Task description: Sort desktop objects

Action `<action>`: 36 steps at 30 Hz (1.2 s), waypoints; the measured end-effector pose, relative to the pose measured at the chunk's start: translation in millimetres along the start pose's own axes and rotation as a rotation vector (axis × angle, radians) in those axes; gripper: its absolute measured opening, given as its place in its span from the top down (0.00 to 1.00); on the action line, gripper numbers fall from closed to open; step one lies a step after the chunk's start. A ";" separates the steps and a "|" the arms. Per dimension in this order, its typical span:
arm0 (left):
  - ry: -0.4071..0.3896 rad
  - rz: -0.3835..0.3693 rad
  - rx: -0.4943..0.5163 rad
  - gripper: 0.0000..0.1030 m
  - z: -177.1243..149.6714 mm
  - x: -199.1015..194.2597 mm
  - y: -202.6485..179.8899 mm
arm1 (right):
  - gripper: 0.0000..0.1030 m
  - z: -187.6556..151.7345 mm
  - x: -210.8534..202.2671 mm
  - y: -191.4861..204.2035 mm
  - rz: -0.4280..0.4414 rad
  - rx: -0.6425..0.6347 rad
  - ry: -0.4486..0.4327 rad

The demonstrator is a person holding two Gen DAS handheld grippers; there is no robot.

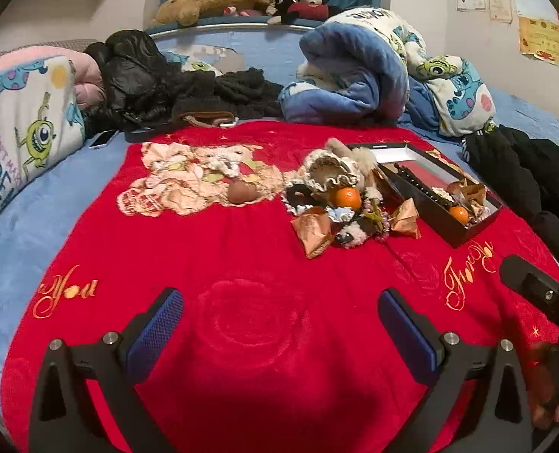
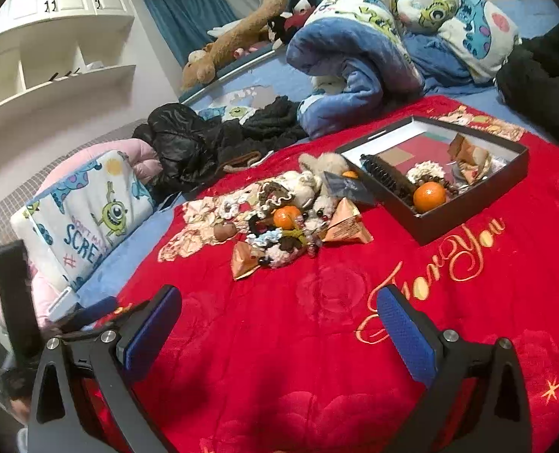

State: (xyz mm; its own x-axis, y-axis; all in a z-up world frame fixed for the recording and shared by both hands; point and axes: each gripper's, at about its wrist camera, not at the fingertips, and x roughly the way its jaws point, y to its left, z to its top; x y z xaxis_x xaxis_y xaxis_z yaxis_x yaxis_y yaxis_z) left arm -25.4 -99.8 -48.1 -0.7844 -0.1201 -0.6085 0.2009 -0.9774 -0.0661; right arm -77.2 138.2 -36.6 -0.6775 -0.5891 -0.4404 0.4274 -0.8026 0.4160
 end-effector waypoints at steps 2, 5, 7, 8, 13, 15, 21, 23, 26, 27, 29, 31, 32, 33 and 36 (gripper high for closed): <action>-0.002 -0.005 0.017 0.00 1.0 4.9 -6.2 | 0.00 3.7 -0.4 -1.0 -0.016 0.006 -0.016; 0.011 -0.018 0.022 0.00 1.4 10.7 -10.0 | 0.00 7.9 4.6 -6.1 -0.008 0.033 -0.016; 0.037 -0.040 0.014 0.00 3.0 17.6 -10.7 | 0.00 11.1 10.2 -9.9 -0.002 0.052 0.000; 0.046 -0.039 0.012 0.00 4.0 20.2 -11.0 | 0.00 13.1 12.3 -10.4 0.004 0.052 0.007; 0.067 -0.035 -0.004 0.00 17.9 39.2 -12.1 | 0.00 27.4 21.0 -4.6 0.022 -0.004 0.017; 0.084 -0.038 -0.016 0.00 27.2 50.5 -12.0 | 0.00 35.4 28.9 -4.3 0.012 -0.014 0.024; 0.126 0.012 0.019 0.00 57.6 88.6 -12.2 | 0.00 68.7 63.0 -0.1 -0.033 -0.030 0.062; 0.150 0.006 0.022 0.00 63.9 104.7 -12.1 | 0.00 78.2 77.5 -0.8 -0.028 -0.023 0.070; 0.166 0.032 0.040 0.00 66.4 126.7 -14.0 | 0.00 84.3 102.5 -5.2 -0.023 -0.006 0.094; 0.170 0.041 0.044 0.00 66.4 134.5 -14.1 | 0.00 83.8 110.2 -6.6 -0.030 -0.008 0.103; 0.179 0.051 0.044 0.00 66.6 148.4 -13.0 | 0.04 80.6 124.0 -10.0 -0.050 -0.020 0.120; 0.187 0.045 0.042 0.00 67.3 160.6 -11.0 | 0.07 76.5 135.3 -15.5 -0.065 -0.027 0.139; 0.186 0.039 0.041 0.00 67.2 164.8 -9.8 | 0.08 74.4 138.3 -18.5 -0.065 -0.023 0.142; 0.186 0.029 0.046 0.00 66.5 169.0 -9.0 | 0.08 71.5 141.6 -22.4 -0.068 -0.017 0.146; 0.201 0.001 0.059 0.00 61.7 183.1 -7.8 | 0.11 67.2 152.8 -32.2 -0.089 -0.004 0.176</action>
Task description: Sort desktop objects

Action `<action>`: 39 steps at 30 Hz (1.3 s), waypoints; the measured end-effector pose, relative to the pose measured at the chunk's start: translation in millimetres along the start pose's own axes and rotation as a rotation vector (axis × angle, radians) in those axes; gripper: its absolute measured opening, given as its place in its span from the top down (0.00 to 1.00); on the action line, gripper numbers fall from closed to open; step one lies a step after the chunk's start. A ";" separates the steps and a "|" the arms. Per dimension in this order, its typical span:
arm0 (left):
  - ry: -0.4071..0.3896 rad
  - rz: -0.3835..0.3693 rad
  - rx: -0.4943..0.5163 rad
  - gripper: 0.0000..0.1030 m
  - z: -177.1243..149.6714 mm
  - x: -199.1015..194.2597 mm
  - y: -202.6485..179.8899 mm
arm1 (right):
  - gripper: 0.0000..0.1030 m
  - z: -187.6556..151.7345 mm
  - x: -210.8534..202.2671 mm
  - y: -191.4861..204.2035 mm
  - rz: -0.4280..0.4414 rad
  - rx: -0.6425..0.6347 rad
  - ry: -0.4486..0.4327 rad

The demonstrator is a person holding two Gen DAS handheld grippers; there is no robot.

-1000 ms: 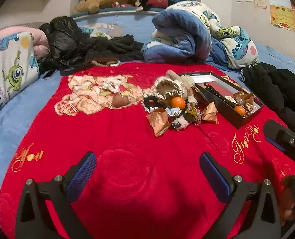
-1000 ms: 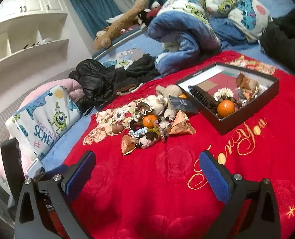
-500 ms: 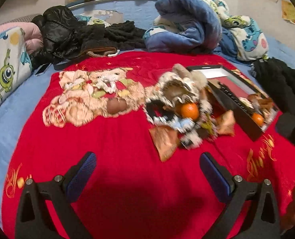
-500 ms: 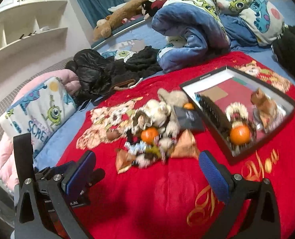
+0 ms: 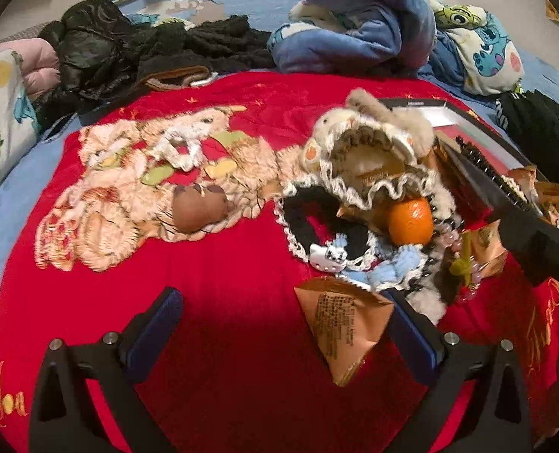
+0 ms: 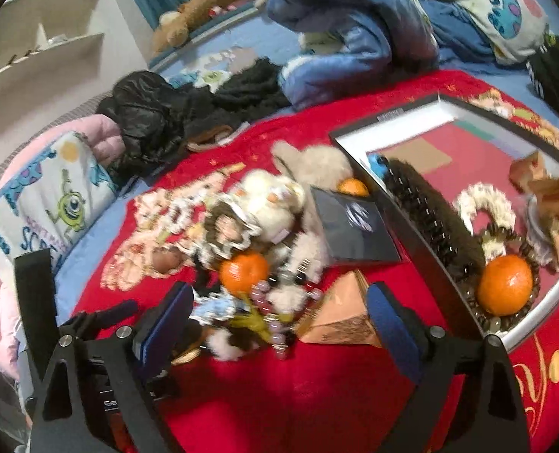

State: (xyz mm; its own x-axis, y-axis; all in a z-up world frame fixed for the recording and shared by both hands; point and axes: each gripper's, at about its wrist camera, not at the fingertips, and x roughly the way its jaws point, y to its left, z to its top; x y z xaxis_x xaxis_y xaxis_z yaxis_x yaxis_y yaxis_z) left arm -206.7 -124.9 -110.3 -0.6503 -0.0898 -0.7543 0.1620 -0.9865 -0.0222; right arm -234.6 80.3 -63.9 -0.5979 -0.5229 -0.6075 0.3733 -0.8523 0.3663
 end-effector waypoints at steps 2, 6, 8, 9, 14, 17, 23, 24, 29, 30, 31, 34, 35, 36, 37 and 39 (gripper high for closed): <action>0.019 -0.019 0.023 0.00 -1.1 8.1 -0.4 | 0.11 -1.1 2.2 -1.2 -0.023 -0.015 -0.005; 0.027 -0.036 0.014 0.00 -2.9 13.4 1.1 | 0.15 -2.5 2.0 -0.9 -0.040 -0.043 -0.006; 0.028 -0.029 0.015 0.00 -4.9 15.5 0.7 | 0.16 -4.7 1.7 -1.8 -0.053 -0.048 -0.003; 0.030 -0.030 0.016 0.00 -5.9 16.2 1.4 | 0.19 -5.1 1.3 -2.3 -0.059 -0.049 -0.004; 0.045 -0.003 0.032 0.00 -6.9 19.5 -2.7 | 0.27 -4.8 0.3 -5.1 -0.075 -0.057 -0.003; 0.048 -0.013 0.025 0.00 -6.5 19.2 0.0 | 0.31 -5.3 0.3 -6.0 -0.090 -0.062 0.001; 0.046 -0.020 0.021 0.00 -6.3 19.2 0.7 | 0.37 -8.8 4.3 -6.5 -0.129 -0.072 0.029; 0.045 -0.021 0.019 0.00 -6.3 18.9 0.8 | 0.40 -9.0 6.3 -8.1 -0.131 -0.066 0.040; 0.036 -0.022 0.015 0.04 -6.0 16.9 1.8 | 0.53 -8.3 17.7 -28.2 -0.092 0.028 0.092; 0.031 -0.019 0.012 0.07 -6.1 15.9 2.0 | 0.53 -7.7 19.1 -31.6 -0.073 0.045 0.095; 0.026 -0.019 0.009 0.09 -6.3 14.6 2.3 | 0.53 -7.4 20.0 -34.1 -0.056 0.062 0.093; 0.013 -0.019 0.006 0.21 -6.8 10.8 3.2 | 0.54 -6.4 21.4 -35.5 -0.045 0.073 0.093; 0.007 -0.020 0.006 0.28 -7.1 9.5 2.9 | 0.55 -6.3 21.2 -35.4 -0.045 0.072 0.092; 0.001 -0.021 0.007 0.35 -7.5 8.1 3.0 | 0.55 -6.2 21.1 -35.4 -0.044 0.073 0.092; -0.005 -0.020 0.008 0.39 -7.5 6.5 2.6 | 0.55 -6.1 20.8 -35.7 -0.043 0.078 0.092; -0.014 -0.017 0.008 0.54 -7.1 4.4 2.6 | 0.57 -5.7 19.8 -35.6 -0.042 0.086 0.089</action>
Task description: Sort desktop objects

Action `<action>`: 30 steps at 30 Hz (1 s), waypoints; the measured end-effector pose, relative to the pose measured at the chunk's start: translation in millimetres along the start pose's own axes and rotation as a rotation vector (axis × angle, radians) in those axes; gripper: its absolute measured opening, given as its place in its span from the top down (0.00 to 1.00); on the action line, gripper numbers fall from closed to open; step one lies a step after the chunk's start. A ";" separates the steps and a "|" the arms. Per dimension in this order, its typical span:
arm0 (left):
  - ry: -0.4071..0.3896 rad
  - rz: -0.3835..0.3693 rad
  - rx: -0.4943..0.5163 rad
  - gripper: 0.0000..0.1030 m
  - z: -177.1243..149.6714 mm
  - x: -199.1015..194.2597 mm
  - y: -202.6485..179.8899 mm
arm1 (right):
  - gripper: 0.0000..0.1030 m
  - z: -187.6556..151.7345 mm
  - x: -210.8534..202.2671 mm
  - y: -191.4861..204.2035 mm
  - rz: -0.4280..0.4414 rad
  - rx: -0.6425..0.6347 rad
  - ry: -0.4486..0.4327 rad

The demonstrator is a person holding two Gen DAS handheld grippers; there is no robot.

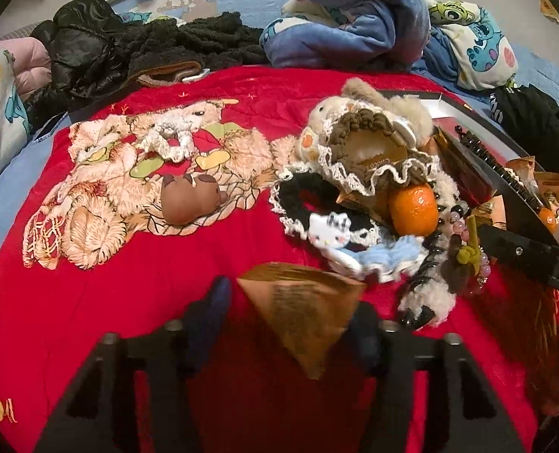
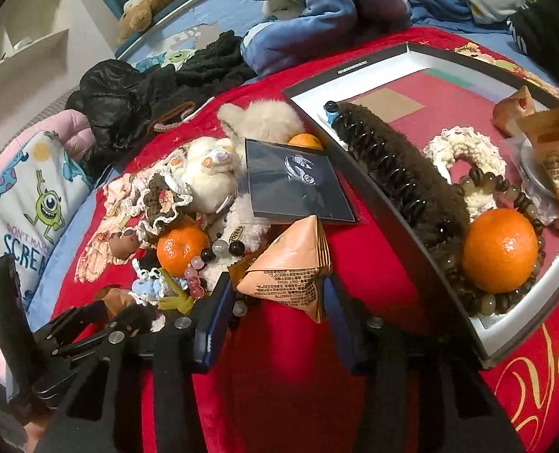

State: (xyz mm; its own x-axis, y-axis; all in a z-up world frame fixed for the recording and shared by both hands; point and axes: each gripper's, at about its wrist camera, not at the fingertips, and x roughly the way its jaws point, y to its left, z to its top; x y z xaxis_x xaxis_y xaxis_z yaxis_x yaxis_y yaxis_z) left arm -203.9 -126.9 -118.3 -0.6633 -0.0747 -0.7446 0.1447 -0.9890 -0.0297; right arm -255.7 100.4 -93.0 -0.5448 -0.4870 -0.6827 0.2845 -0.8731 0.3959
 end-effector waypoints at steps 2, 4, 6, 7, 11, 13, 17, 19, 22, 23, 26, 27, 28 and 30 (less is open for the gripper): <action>-0.006 0.004 -0.008 0.57 0.6 -1.6 1.4 | 0.58 0.6 -1.6 1.5 -0.006 0.000 -0.005; -0.009 -0.006 -0.025 0.58 0.8 -3.5 5.1 | 0.59 0.8 -3.8 3.4 -0.015 -0.008 -0.013; -0.015 -0.018 -0.036 0.59 0.6 -6.2 8.0 | 0.59 1.3 -5.9 5.2 -0.024 -0.020 -0.018; -0.017 -0.020 -0.038 0.59 0.6 -7.1 8.9 | 0.59 1.5 -6.5 6.1 -0.027 -0.024 -0.020; -0.024 -0.017 -0.049 0.59 -0.8 -13.7 13.2 | 0.59 1.3 -11.3 7.3 -0.033 -0.031 -0.032; -0.029 -0.012 -0.060 0.59 -1.8 -18.0 16.6 | 0.59 0.9 -14.1 8.7 -0.038 -0.041 -0.039; -0.045 0.004 -0.067 0.59 -4.6 -26.0 21.9 | 0.59 -0.3 -17.2 12.6 -0.042 -0.058 -0.046; -0.055 0.013 -0.070 0.59 -5.9 -30.6 23.8 | 0.59 -1.5 -18.7 14.5 -0.037 -0.062 -0.048; -0.078 0.022 -0.077 0.59 -6.6 -39.2 26.5 | 0.59 -3.7 -21.4 19.6 -0.038 -0.081 -0.056; -0.080 0.024 -0.078 0.59 -6.4 -41.0 26.5 | 0.59 -4.0 -22.7 21.5 -0.039 -0.089 -0.059; -0.095 0.031 -0.077 0.59 -5.5 -47.4 24.6 | 0.59 -5.1 -26.4 26.6 -0.049 -0.109 -0.071; -0.106 0.027 -0.079 0.59 -4.7 -50.8 22.9 | 0.59 -5.1 -27.4 28.0 -0.051 -0.115 -0.074; -0.113 0.022 -0.081 0.59 -4.0 -53.1 21.5 | 0.59 -5.0 -28.6 28.7 -0.052 -0.118 -0.078; -0.130 0.006 -0.087 0.59 -2.5 -59.0 17.1 | 0.59 -4.6 -31.8 29.3 -0.046 -0.120 -0.082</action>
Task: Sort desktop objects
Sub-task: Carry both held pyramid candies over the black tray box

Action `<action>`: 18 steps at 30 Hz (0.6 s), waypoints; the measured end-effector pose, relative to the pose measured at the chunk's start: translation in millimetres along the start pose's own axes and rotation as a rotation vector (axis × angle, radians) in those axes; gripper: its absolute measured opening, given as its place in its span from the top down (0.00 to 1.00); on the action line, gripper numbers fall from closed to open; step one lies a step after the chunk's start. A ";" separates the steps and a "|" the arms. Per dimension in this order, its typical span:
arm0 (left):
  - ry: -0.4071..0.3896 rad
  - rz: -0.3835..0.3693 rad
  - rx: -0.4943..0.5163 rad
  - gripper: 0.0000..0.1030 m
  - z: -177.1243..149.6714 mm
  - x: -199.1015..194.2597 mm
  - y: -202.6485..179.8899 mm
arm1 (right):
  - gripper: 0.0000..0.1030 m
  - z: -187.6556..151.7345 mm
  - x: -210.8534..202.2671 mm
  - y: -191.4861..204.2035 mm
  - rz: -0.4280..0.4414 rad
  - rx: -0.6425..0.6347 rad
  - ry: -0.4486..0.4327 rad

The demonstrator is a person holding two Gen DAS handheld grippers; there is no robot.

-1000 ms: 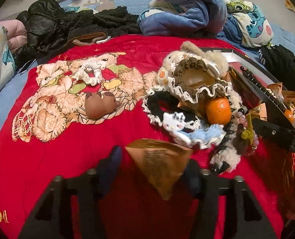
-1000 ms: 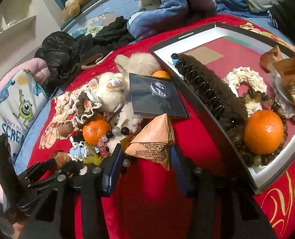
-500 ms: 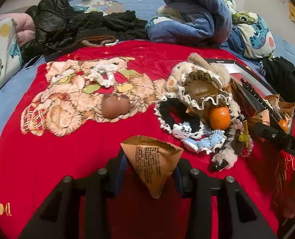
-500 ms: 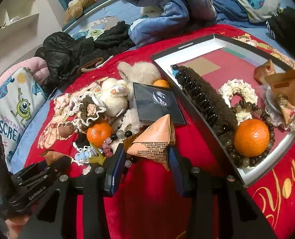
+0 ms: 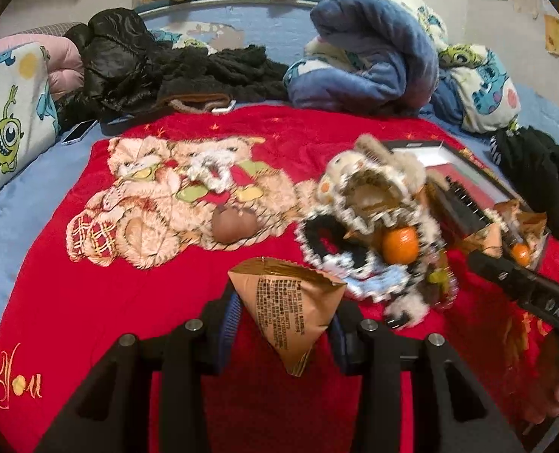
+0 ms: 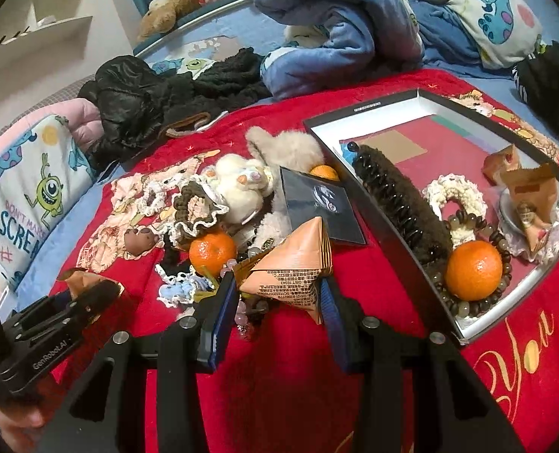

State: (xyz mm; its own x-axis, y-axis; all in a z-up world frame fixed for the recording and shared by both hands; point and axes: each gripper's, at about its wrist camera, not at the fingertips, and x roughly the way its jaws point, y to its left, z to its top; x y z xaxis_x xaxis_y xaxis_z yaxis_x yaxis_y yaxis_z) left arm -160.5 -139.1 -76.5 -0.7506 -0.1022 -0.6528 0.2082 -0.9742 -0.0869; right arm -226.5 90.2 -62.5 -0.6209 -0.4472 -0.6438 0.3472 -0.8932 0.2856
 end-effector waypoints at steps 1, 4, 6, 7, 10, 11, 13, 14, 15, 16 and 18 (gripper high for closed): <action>-0.008 -0.016 0.000 0.59 1.8 -3.6 -4.5 | 0.59 0.3 -1.9 -0.5 0.003 0.001 -0.004; -0.017 -0.039 0.000 0.59 6.3 -9.5 -18.7 | 0.59 1.7 -10.0 -3.5 0.009 0.003 -0.019; -0.029 -0.056 -0.001 0.59 9.0 -12.5 -30.3 | 0.59 2.0 -17.7 -6.3 0.007 0.002 -0.034; -0.038 -0.068 0.002 0.59 9.9 -14.1 -37.9 | 0.59 2.1 -22.2 -8.3 0.003 0.000 -0.042; -0.051 -0.116 0.027 0.59 9.8 -18.3 -62.0 | 0.59 2.1 -36.2 -16.9 -0.012 -0.005 -0.066; -0.052 -0.132 0.034 0.59 9.3 -19.3 -69.0 | 0.59 2.2 -40.4 -20.7 -0.017 -0.005 -0.072; -0.054 -0.166 0.052 0.59 7.3 -22.6 -87.5 | 0.59 2.3 -50.2 -30.8 -0.028 -0.003 -0.087; -0.059 -0.175 0.061 0.59 6.0 -24.5 -94.7 | 0.59 2.1 -54.7 -36.4 -0.032 0.001 -0.092; -0.067 -0.189 0.077 0.59 4.4 -27.4 -105.7 | 0.59 1.6 -60.1 -43.3 -0.038 0.006 -0.098; -0.071 -0.197 0.088 0.59 3.1 -29.1 -113.1 | 0.59 1.1 -65.8 -50.3 -0.044 0.012 -0.103; -0.080 -0.222 0.109 0.59 -0.2 -33.6 -130.0 | 0.59 -0.5 -76.8 -64.3 -0.062 0.024 -0.114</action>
State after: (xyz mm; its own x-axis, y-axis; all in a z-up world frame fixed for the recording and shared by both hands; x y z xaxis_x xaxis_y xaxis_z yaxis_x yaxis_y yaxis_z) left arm -162.2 -9.1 -43.4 -0.8185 0.1056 -0.5648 -0.0331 -0.9900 -0.1371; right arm -200.8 182.0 -31.8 -0.7168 -0.3926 -0.5763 0.2901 -0.9194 0.2656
